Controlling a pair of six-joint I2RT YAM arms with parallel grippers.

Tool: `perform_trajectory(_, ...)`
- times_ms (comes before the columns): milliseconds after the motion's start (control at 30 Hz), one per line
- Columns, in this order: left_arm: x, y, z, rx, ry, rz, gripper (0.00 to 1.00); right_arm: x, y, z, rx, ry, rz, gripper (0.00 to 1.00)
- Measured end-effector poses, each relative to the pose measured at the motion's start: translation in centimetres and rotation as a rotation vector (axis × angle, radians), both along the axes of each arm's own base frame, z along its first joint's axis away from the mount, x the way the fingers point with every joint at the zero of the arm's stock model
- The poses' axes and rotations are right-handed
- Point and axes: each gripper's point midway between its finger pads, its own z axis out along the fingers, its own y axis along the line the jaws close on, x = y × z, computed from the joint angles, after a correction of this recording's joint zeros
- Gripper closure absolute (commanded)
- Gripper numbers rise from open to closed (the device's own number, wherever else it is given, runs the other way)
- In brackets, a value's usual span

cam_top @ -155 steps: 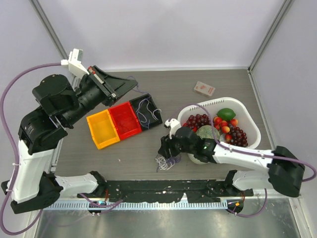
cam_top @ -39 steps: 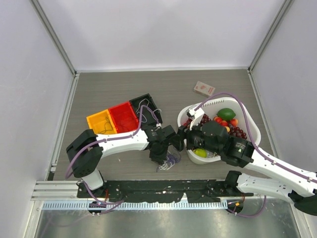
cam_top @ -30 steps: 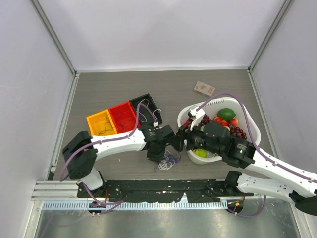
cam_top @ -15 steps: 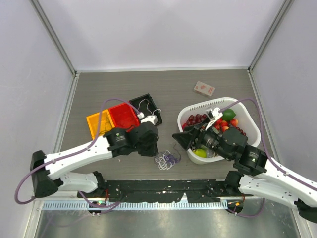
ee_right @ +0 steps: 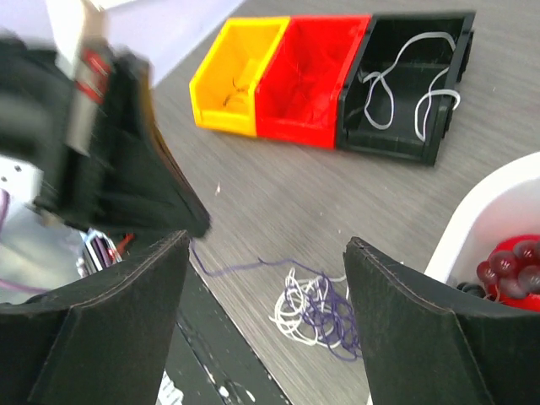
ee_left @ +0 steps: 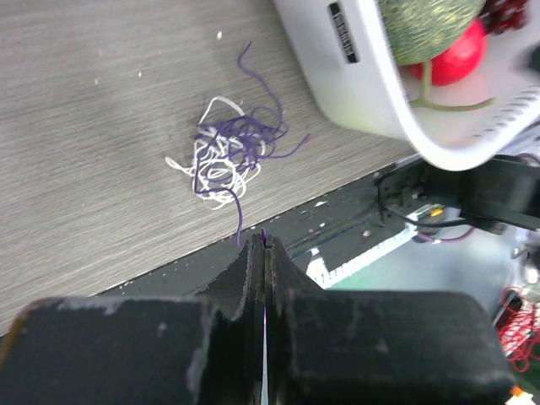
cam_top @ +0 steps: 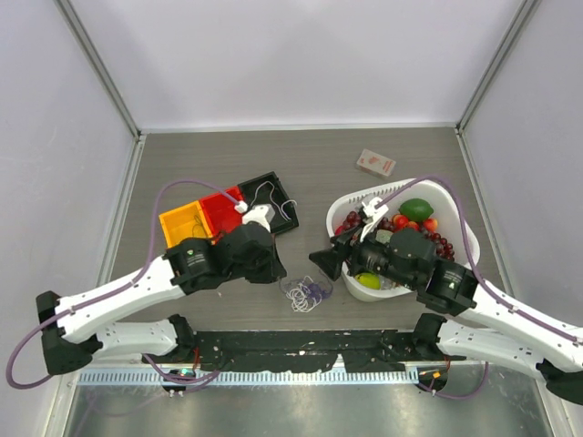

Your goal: Untangle the cables

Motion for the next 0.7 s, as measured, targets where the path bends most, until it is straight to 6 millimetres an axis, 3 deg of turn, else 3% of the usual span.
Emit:
perform_trajectory(200,0.6,0.4,6.6,-0.162,-0.105,0.026,1.00,-1.1,1.6,-3.8,-0.096,0.036,0.120,0.21)
perform_trajectory(433,1.5,-0.5,16.5,-0.352,-0.213,0.040,1.00,-1.3,4.7,-5.6,-0.119,0.055,0.222,0.21)
perform_trajectory(633,1.6,-0.6,22.2,-0.461,-0.269,0.040,1.00,-0.3,6.9,-6.6,-0.122,0.057,0.232,0.24)
perform_trajectory(700,1.5,-0.6,23.9,-0.496,-0.285,0.038,1.00,0.4,7.6,-6.9,-0.121,0.059,0.213,0.32)
